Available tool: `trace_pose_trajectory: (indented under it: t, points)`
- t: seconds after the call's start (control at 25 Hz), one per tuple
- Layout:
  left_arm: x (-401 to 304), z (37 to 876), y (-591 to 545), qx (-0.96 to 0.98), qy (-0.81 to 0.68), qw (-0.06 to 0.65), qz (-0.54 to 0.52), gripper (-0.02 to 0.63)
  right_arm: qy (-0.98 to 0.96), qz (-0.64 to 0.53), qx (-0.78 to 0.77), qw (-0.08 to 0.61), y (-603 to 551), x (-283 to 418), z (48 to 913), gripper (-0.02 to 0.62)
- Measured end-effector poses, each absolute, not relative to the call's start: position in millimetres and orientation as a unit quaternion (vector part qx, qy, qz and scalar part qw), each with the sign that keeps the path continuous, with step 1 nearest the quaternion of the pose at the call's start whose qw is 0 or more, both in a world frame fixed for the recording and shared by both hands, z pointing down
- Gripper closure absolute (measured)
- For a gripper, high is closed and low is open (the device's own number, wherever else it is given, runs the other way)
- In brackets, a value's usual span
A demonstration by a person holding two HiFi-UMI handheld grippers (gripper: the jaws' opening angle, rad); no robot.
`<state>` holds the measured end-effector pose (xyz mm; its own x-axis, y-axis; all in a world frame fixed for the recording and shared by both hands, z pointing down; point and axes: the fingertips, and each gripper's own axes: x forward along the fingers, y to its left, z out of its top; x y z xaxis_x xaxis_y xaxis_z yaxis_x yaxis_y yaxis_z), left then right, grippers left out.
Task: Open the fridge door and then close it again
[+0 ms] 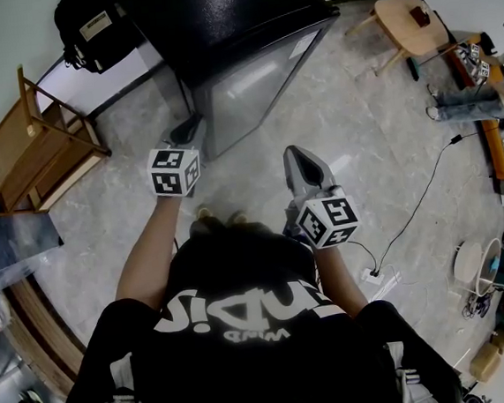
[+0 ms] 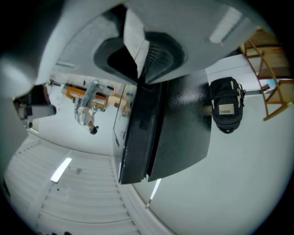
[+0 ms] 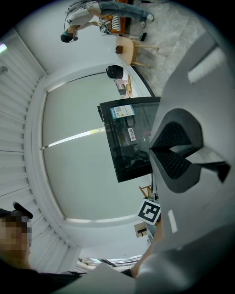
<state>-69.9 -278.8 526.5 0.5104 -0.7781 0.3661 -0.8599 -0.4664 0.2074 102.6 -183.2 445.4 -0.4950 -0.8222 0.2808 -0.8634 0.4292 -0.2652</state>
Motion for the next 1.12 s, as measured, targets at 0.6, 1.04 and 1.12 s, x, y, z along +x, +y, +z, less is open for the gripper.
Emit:
trace_pose_trajectory:
  t: [0.6, 1.04, 1.12]
  points:
    - [-5, 528, -210, 0.874, -0.438, 0.186, 0.101, 0.565, -0.833, 0.185, 0.519, 0.048, -171, 121, 443, 0.597]
    - [30, 527, -178, 0.890, -0.402, 0.183, 0.117, 0.575, -0.824, 0.188, 0.533, 0.042, -144, 137, 444, 0.597]
    - [34, 527, -175, 0.891, -0.396, 0.188, 0.116, 0.577, -0.822, 0.188, 0.536, 0.040, -141, 140, 444, 0.597]
